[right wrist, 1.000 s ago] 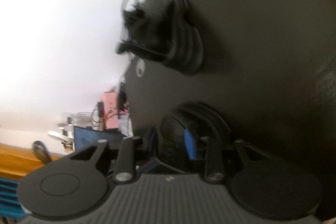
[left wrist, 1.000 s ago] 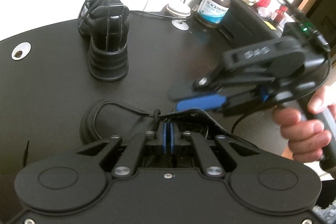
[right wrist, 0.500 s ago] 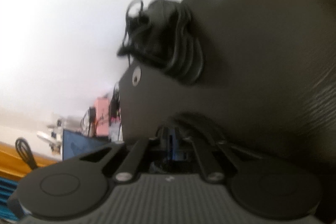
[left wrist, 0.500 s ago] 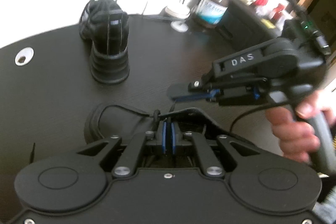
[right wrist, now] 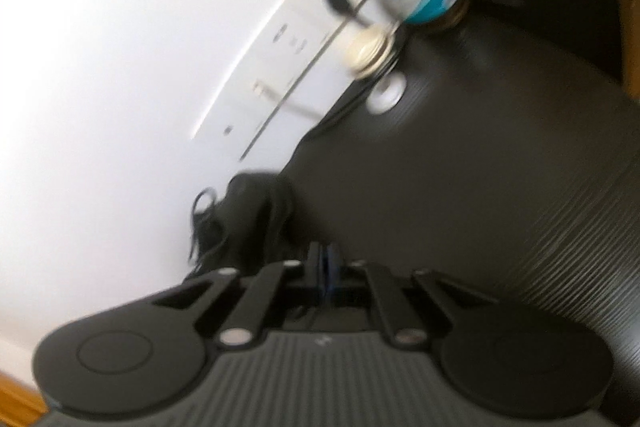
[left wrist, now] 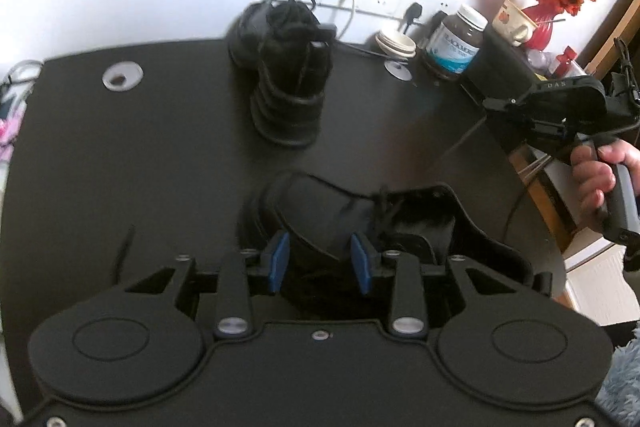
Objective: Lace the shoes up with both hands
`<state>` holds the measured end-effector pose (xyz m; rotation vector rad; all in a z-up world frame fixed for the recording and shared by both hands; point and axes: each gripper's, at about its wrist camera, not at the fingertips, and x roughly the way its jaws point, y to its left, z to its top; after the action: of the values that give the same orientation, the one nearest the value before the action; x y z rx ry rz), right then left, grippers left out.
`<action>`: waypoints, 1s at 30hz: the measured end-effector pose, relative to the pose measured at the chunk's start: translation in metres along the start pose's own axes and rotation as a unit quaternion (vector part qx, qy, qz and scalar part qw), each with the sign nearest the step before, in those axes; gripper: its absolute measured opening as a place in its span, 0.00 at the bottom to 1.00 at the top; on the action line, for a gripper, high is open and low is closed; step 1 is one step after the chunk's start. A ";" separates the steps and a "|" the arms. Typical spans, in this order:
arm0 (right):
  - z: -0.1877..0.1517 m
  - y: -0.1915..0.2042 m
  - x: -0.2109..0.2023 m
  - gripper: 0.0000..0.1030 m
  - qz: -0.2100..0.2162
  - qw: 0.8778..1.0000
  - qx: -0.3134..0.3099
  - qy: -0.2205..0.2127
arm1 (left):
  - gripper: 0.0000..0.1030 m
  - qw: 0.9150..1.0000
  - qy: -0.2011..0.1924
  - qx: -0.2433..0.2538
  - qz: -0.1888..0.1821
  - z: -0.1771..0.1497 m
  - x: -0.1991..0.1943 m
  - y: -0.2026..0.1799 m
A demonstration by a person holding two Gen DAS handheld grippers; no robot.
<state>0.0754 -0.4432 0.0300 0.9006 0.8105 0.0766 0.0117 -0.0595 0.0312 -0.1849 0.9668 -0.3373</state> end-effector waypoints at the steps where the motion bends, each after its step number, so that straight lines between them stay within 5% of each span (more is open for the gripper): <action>1: 0.002 -0.004 -0.002 0.03 -0.007 1.000 0.002 -0.008 | 0.33 1.000 0.002 -0.003 -0.005 -0.002 0.002 -0.002; 7: -0.008 -0.021 0.012 0.08 -0.013 0.998 0.051 0.033 | 0.33 1.000 0.001 0.010 -0.021 -0.003 0.011 -0.020; 11: -0.029 -0.017 0.030 0.36 0.001 0.992 0.087 0.093 | 0.33 1.000 0.000 0.018 -0.022 -0.001 0.013 -0.029; 20: -0.071 0.008 0.066 0.36 0.057 0.962 0.111 0.244 | 0.33 1.000 -0.006 0.010 -0.009 -0.004 0.010 -0.025; 26: -0.086 0.025 0.080 0.35 0.053 0.962 0.085 0.255 | 0.34 0.999 -0.034 -0.023 0.018 -0.001 -0.003 -0.002; 29: -0.087 0.030 0.077 0.05 0.074 0.963 0.075 0.246 | 0.37 0.998 -0.040 -0.045 0.029 -0.004 -0.009 0.013; 30: -0.085 0.031 0.076 0.05 0.078 0.965 0.070 0.239 | 0.38 0.998 -0.038 -0.049 0.032 -0.006 -0.009 0.016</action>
<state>0.0814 -0.3377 -0.0222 1.0969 1.2037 0.3906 0.0050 -0.0413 0.0300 -0.2531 0.9119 -0.2223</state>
